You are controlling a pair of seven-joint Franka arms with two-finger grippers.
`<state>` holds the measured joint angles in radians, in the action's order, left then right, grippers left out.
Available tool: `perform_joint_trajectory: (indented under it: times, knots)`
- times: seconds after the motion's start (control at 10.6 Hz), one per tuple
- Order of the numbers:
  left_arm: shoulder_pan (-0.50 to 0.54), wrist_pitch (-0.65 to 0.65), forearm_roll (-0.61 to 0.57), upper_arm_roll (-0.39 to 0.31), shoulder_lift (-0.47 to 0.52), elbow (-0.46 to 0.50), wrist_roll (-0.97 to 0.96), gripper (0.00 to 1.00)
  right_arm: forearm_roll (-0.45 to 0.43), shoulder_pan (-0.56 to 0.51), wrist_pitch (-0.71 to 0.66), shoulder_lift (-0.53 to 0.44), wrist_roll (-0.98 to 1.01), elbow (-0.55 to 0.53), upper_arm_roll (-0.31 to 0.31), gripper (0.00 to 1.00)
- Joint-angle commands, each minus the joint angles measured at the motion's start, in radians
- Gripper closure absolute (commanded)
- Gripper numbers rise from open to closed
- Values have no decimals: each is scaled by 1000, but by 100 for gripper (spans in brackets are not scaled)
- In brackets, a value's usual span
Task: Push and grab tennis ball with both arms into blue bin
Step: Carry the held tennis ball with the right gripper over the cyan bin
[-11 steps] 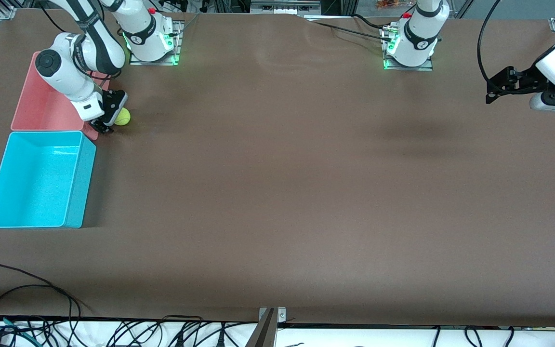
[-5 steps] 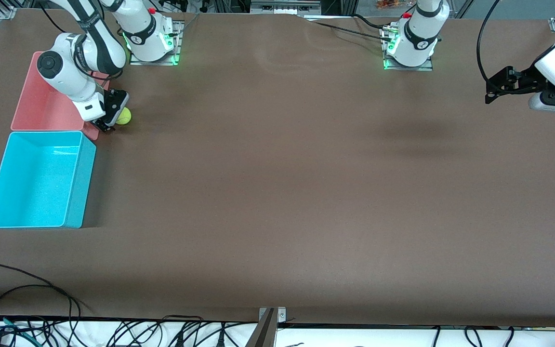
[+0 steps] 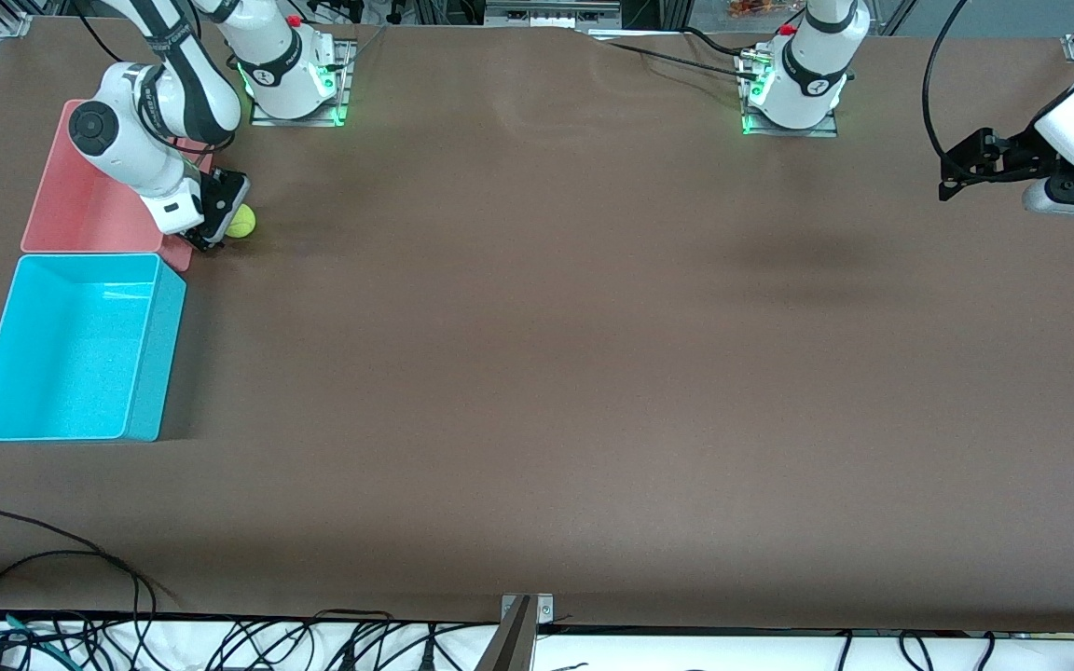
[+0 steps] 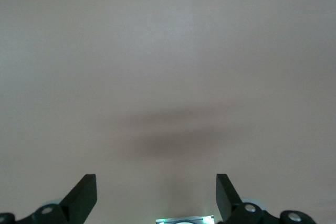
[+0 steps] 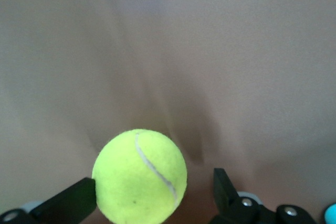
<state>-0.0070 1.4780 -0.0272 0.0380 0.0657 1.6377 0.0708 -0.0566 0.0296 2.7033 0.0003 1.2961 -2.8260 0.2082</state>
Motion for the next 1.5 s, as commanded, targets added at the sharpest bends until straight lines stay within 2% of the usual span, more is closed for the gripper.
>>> perform_joint_trajectory:
  times: [0.0, 0.38, 0.47, 0.56, 0.66, 0.75, 1.03, 1.13, 1.32, 1.41]
  knots:
    - [-5, -24, -11, 0, -12, -33, -8, 0, 1, 1, -19, -57, -20, -38, -6, 0]
    - [-7, -24, -11, 0, -10, -33, -8, 0, 15, 12, -5, -46, -21, -43, -7, 2]
    - [-5, -24, -11, 0, -12, -33, -6, 0, 15, 25, 6, -42, -21, -43, -7, 27]
    - [-5, -24, -11, 2, -10, -35, -8, 0, 17, 29, 24, -30, -21, -41, -7, 36]
    - [-7, -24, -11, 0, -12, -35, -8, 0, 17, 32, 38, -25, -21, -41, -7, 62]
    - [-5, -24, -11, 0, -12, -33, -6, 0, 18, 39, 47, -23, -21, -41, -7, 99]
    - [-7, -24, -11, 0, -10, -35, -8, 0, 20, 39, 38, -32, -40, -33, -9, 100]
    - [-7, -24, -11, 2, -12, -35, -6, 0, 20, 42, -14, -61, -117, -12, -21, 100]
    - [-7, -24, -11, 2, -10, -35, -8, 0, 27, 52, -255, -107, -278, 130, -104, 100]
    - [-7, -24, -11, 2, -12, -35, -6, 0, 27, 52, -433, -114, -337, 248, -131, 100]
